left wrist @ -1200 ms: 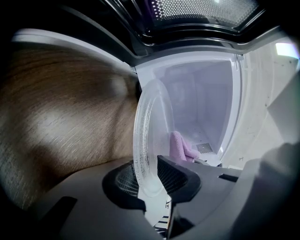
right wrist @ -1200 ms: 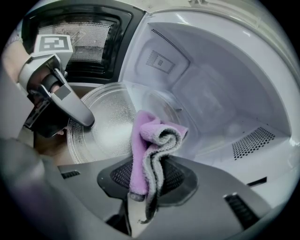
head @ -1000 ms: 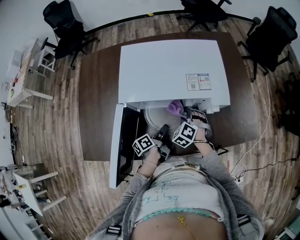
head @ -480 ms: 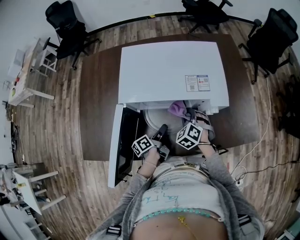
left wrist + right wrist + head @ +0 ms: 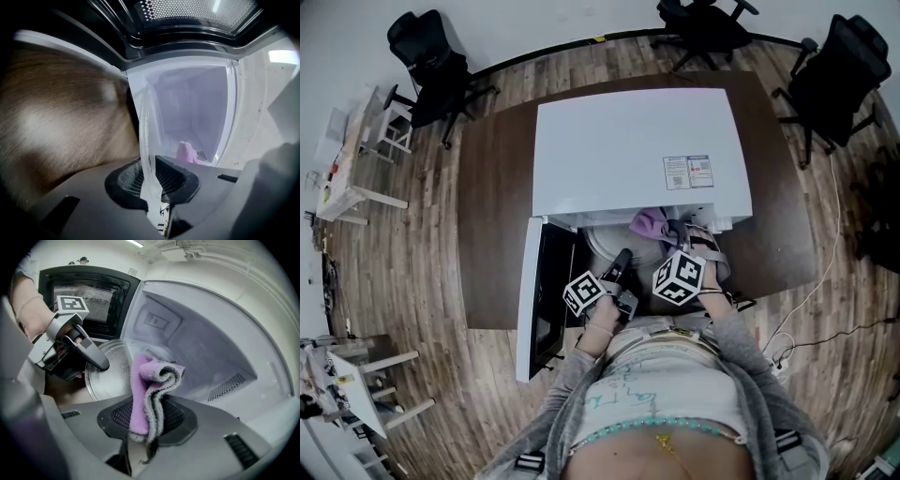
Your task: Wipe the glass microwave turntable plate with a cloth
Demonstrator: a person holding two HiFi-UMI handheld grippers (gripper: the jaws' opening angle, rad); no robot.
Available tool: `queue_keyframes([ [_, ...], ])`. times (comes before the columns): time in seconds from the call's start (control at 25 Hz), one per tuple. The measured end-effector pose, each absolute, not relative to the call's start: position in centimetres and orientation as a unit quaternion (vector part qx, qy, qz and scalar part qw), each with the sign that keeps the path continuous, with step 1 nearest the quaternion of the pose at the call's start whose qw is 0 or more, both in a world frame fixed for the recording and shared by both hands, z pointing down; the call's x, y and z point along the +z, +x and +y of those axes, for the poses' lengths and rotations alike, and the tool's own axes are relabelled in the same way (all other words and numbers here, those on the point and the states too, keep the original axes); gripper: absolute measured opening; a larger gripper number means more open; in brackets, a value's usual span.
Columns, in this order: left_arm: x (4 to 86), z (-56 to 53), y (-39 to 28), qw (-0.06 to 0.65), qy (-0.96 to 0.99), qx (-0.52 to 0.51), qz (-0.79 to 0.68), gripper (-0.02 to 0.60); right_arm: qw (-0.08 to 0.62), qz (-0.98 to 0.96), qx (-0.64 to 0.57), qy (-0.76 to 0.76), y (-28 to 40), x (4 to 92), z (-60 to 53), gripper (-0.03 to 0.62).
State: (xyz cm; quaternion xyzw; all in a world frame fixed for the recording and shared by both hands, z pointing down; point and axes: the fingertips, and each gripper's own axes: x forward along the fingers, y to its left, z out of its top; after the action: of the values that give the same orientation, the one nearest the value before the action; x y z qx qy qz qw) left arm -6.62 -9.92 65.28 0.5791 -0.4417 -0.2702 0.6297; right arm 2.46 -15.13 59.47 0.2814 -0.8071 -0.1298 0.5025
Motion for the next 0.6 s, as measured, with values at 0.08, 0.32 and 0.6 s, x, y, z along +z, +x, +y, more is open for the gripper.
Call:
queue_keyframes([
  [0.08,65.1,-10.3,-6.8,0.626,0.583,-0.269,-0.442,0.068,0.504,-0.806,-0.132,0.281,2.6,59.4,-15.2,0.120],
  [0.32,65.3,-11.6,-7.3,0.627,0.576,-0.273,-0.447,0.067,0.507,-0.803,-0.139,0.280,2.8,59.3,-15.3,0.120],
  [0.6,64.4,-13.8,-9.0,0.622,0.567,-0.291,-0.455,0.066,0.511,-0.799,-0.140,0.284,3.2,58.9,-15.4,0.120],
])
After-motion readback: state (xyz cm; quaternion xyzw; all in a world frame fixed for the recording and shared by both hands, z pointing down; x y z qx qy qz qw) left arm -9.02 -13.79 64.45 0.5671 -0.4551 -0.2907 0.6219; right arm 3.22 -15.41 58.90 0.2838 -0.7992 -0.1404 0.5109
